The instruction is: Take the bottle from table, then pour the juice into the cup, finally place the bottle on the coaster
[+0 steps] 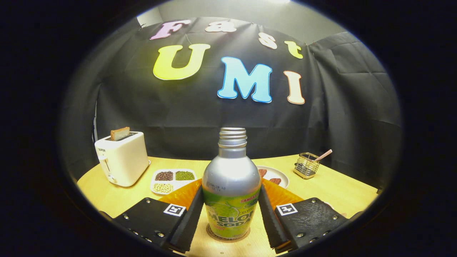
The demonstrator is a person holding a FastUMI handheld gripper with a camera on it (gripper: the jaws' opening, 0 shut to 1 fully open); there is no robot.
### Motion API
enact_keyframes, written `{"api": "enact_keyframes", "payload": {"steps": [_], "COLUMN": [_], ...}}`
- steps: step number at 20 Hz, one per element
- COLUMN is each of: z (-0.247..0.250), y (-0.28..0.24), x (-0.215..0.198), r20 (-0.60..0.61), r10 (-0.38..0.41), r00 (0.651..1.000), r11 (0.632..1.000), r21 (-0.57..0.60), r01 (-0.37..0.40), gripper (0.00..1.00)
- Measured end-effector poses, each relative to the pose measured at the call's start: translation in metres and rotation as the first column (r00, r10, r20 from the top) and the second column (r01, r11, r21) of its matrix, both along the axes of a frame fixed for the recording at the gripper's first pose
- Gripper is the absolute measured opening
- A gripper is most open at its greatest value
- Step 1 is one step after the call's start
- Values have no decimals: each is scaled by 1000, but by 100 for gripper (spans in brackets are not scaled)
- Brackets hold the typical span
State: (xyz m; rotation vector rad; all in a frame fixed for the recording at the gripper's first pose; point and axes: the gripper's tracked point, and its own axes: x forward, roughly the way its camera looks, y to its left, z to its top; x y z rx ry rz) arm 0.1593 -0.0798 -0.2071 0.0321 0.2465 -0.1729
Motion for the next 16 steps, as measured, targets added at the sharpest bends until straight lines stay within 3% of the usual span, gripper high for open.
{"api": "enact_keyframes", "payload": {"steps": [7,16], "z": [-34,-31], "y": [5,1], "x": [13,15], "r20": [-29,30], "r10": [26,4], "r00": [999,1000], "r11": [999,1000], "r21": [30,-6], "r01": [-25,-4], "gripper": [78,78]}}
